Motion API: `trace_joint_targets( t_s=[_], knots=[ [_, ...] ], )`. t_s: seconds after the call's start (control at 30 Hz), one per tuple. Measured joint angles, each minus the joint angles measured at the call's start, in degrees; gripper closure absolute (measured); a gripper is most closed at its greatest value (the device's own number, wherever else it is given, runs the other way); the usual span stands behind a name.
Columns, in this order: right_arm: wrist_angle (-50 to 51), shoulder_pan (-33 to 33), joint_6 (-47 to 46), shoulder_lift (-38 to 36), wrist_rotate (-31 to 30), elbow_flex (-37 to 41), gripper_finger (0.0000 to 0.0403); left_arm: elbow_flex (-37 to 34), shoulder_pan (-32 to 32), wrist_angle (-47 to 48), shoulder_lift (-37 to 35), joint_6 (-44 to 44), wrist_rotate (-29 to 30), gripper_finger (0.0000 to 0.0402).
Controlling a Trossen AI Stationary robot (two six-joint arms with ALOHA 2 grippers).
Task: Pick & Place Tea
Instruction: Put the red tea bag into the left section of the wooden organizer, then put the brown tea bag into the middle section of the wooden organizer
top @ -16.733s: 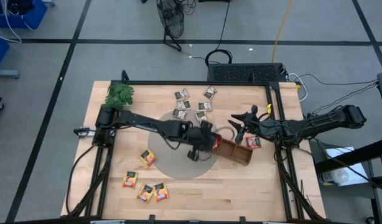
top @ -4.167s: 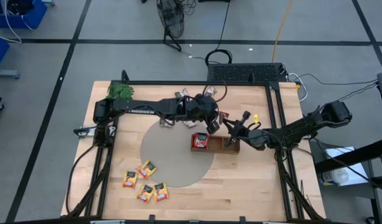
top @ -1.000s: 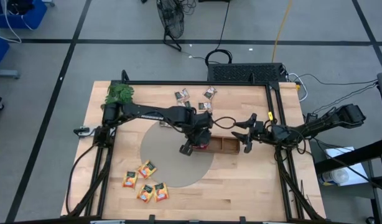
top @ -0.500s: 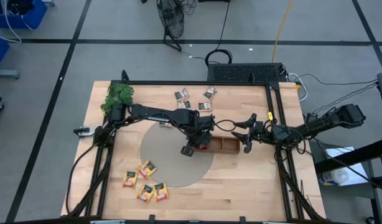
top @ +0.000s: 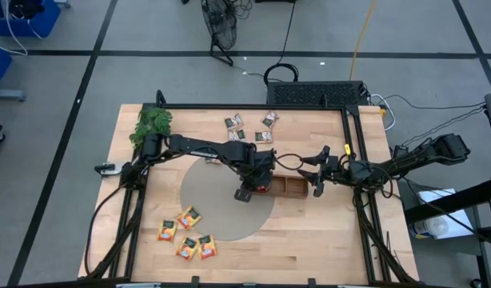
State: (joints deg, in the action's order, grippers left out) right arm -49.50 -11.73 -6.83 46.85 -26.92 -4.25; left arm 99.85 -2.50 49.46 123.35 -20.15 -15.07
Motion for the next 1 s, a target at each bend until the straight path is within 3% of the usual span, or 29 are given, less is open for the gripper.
trace_joint_targets(
  t_s=[0.4, 1.0],
  knots=[
    [0.0, 0.0, 0.0, 0.0, 0.0, 0.0, 0.0206, 0.0, 0.0, 0.0, 0.0, 2.8, 0.3, 0.0271],
    [0.5, 0.0, 0.0, 0.0, 0.0, 0.0, 0.0206, 2.0, 0.0, -0.2, -3.9, 3.4, 4.7, 0.0265]
  ],
)
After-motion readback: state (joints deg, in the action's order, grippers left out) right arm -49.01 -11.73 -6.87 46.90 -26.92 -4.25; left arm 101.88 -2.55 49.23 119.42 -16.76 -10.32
